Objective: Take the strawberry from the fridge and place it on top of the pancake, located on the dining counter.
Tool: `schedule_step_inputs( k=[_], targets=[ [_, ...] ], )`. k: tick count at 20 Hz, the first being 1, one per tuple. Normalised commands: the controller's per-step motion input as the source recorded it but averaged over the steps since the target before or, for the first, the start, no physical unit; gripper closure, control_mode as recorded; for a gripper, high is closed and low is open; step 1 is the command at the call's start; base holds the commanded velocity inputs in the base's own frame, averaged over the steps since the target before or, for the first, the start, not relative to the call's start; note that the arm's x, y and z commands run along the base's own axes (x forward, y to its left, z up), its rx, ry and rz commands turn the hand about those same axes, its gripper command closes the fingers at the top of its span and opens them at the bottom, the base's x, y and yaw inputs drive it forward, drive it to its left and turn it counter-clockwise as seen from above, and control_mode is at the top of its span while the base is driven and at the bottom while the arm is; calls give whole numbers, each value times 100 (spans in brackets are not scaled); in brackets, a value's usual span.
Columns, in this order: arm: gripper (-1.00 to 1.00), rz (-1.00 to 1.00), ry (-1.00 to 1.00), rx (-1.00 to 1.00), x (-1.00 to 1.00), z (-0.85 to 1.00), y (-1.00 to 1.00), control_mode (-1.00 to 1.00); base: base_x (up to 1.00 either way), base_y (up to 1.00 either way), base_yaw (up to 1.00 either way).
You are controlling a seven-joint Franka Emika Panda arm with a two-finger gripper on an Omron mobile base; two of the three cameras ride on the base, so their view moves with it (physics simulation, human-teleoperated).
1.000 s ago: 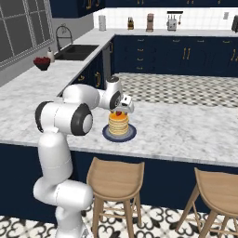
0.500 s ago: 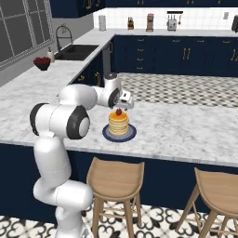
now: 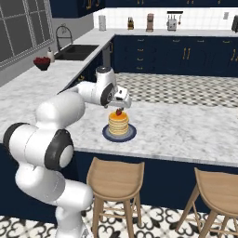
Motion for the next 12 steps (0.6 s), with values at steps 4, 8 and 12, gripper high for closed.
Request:
schedule_step_inputs(
  k=[4,8,12],
  targets=[
    [-100,0,14,0,-100,40,8,-100,0,0,0],
    [-100,1,1,-21,-100,33,77,-100,0,0,0],
    [-100,7,1,-38,-100,13,100,-100,0,0,0]
  ],
)
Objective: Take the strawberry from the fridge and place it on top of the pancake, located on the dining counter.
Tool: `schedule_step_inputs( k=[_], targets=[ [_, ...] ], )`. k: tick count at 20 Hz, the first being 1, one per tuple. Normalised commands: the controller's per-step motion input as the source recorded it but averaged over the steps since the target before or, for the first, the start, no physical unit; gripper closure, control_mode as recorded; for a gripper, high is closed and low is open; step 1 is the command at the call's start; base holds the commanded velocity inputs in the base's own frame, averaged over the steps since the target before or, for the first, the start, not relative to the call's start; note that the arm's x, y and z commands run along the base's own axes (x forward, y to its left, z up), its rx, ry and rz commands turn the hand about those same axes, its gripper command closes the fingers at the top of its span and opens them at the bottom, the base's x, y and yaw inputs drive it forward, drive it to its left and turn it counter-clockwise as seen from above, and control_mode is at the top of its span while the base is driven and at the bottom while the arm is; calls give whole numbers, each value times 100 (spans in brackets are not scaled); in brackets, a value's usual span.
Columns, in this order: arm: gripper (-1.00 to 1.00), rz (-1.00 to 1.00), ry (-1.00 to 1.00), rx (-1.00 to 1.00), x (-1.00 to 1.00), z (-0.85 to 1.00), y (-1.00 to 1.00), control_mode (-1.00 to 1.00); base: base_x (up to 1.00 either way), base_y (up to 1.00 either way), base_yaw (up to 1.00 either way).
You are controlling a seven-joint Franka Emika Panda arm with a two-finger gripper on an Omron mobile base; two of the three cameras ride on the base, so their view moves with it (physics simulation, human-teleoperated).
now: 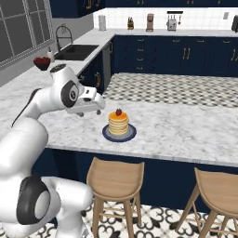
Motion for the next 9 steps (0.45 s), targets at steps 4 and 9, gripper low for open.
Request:
schedule_step_inputs(
  k=[4,9],
  targets=[
    [-100,11,0,-25,-97,-6,98,-100,0,0,0],
    [-100,12,5,-25,-78,-5,99,-100,0,0,0]
  ],
)
